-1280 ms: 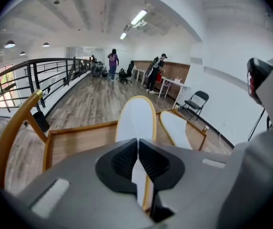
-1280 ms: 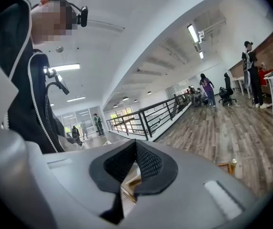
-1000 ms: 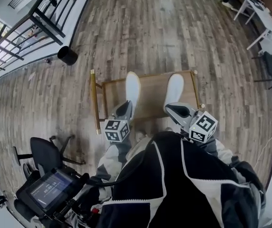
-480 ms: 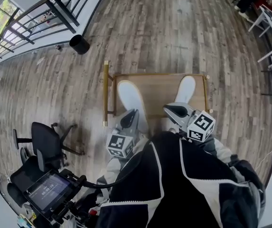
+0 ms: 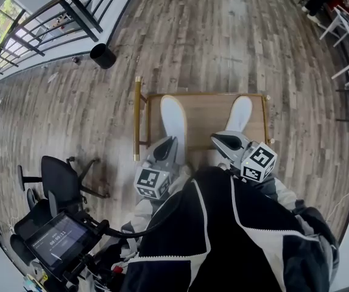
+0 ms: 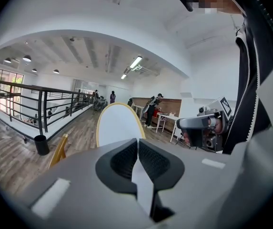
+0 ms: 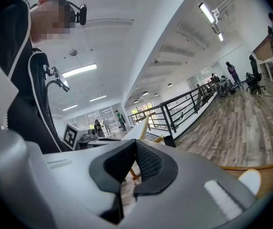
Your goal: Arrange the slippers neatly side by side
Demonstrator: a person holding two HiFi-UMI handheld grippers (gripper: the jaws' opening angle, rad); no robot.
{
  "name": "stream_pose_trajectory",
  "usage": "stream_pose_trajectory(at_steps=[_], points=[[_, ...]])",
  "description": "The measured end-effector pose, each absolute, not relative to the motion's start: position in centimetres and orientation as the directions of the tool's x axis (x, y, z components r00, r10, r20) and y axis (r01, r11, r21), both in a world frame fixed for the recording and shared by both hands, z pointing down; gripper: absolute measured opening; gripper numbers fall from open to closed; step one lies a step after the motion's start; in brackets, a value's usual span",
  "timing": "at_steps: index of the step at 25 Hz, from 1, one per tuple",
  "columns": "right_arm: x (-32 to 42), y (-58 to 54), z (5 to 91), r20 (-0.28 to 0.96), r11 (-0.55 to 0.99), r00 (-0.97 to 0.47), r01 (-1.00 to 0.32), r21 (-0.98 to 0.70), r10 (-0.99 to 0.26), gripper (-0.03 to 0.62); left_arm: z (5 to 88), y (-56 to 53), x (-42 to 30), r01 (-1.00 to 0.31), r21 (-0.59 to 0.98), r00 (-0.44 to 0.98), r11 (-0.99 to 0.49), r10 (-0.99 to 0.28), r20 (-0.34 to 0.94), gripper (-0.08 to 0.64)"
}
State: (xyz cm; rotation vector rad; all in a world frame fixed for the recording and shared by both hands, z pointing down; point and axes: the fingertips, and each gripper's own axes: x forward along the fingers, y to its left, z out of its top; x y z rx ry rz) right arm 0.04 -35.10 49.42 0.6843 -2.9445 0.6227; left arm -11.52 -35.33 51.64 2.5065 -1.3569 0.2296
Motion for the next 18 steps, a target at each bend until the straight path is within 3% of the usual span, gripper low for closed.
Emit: stream_pose_trajectory(at_steps=[8,18], points=[[1.9,-37.6,50.6,0.171,0.779,-0.864,-0.501,-0.377,-0.473,0.005,56.5,-40.9,-14.2,-0.867,0.151,0.494,-0.474,-0.787,0.369,0.026],[4.1,-34.7,51.0,0.220,0.714,-0.804,-0.592,-0.374,-0.552,0.005,68.6,-44.2,-19.8,-0.941,0.114,0.319,-0.318,-0.725,0.611,0.025]])
